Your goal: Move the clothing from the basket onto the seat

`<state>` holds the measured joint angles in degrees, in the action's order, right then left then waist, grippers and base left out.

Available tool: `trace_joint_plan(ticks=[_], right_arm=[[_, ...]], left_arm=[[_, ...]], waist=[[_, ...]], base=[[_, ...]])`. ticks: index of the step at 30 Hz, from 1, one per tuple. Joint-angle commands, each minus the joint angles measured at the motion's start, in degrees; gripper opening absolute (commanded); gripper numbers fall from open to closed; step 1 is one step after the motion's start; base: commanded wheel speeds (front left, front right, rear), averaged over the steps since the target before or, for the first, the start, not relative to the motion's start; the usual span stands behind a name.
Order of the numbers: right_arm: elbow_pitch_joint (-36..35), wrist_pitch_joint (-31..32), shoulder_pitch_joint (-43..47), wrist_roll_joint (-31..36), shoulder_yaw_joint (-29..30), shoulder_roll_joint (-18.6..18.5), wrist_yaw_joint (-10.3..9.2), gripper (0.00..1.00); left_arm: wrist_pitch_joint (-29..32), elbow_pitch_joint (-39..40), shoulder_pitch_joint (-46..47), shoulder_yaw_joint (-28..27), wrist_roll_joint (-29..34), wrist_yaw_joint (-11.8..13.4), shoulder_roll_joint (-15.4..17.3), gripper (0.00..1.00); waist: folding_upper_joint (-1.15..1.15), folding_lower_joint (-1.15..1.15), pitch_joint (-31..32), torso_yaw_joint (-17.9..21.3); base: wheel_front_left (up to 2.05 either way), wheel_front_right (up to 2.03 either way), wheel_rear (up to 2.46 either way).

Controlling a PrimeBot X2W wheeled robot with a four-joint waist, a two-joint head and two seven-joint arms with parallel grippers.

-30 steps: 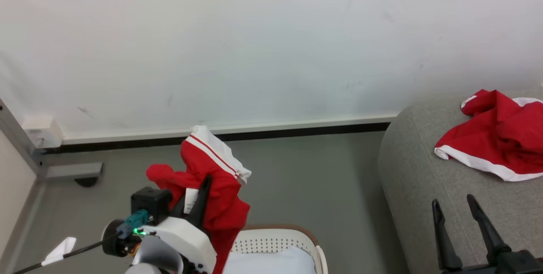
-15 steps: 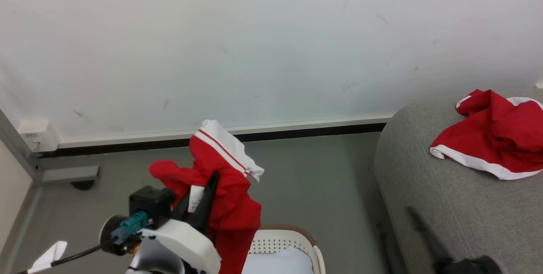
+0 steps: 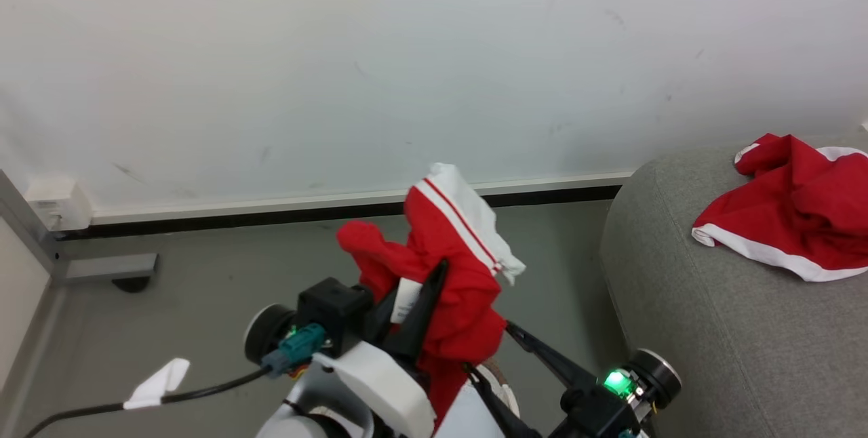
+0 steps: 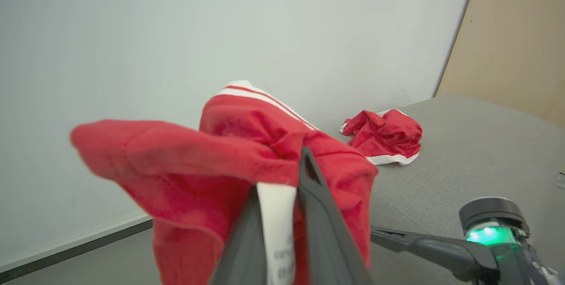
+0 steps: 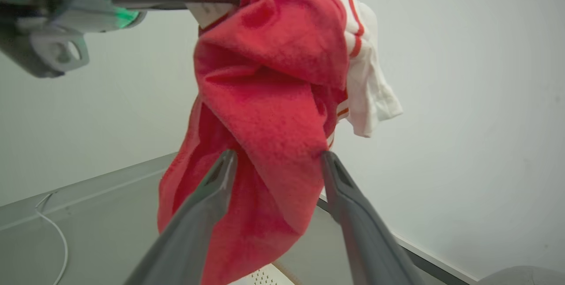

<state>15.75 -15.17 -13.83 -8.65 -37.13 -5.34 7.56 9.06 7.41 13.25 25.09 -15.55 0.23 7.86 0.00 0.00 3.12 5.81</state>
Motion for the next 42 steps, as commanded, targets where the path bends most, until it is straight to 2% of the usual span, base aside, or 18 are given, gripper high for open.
trace_joint_plan(ticks=[1,7,8,9,15,16,18,27,42], right_arm=[[1.01,0.04,-1.48,0.61,0.58,0.14,-0.15,1.00],[6.55,0.04,-4.83,2.91,2.89,2.12,-0.15,1.00],[7.17,0.04,-5.01,2.62,3.49,2.31,-0.15,0.71],[7.29,0.04,-5.30,2.20,3.79,2.37,-0.15,0.02],[6.50,0.04,-5.29,-2.51,4.70,2.36,-0.15,0.00],[6.30,0.04,-5.33,-3.05,5.16,2.37,-0.15,0.00],[5.54,0.04,-5.20,-3.81,6.23,2.37,-0.15,0.00],[1.46,0.02,-4.29,-3.65,13.18,2.15,-0.15,0.00],[-4.83,0.02,-3.77,-3.93,20.83,-3.02,-0.15,0.00]], left_arm=[[0.15,0.30,0.71,0.65,0.52,-0.28,-0.34,0.00],[0.63,0.47,1.88,4.74,0.91,-1.02,-2.20,0.00],[0.63,0.37,1.93,5.17,0.95,-0.97,-2.37,0.00],[0.64,0.27,1.96,5.57,0.96,-0.89,-2.52,0.00],[0.18,-1.10,1.73,5.51,1.19,-0.27,-2.00,0.00],[-0.04,-1.26,1.65,5.46,1.23,-0.16,-1.94,0.29],[-0.37,-1.70,1.42,5.42,1.07,0.09,-1.89,1.00],[-2.95,-4.68,0.23,6.17,0.42,-0.08,-2.02,1.00],[-5.38,-7.37,2.06,8.96,0.73,-0.24,-3.03,1.00]], waist=[[0.00,0.00,-0.09,-0.21],[0.00,0.00,-0.37,-0.95],[0.00,0.00,-0.38,-1.04],[0.00,0.00,-0.43,-1.13],[0.00,0.00,-0.96,-0.65],[0.00,0.00,-1.08,-0.46],[0.00,0.00,-1.35,-0.03],[0.00,0.00,-3.56,4.75],[0.00,0.00,-7.31,18.05]], base=[[0.00,0.00,0.00],[0.00,0.00,0.00],[0.00,0.00,0.00],[0.00,0.00,0.00],[0.00,0.00,0.00],[0.00,0.00,0.00],[0.00,0.00,0.00],[0.00,0.00,0.00],[0.00,0.00,0.00]])
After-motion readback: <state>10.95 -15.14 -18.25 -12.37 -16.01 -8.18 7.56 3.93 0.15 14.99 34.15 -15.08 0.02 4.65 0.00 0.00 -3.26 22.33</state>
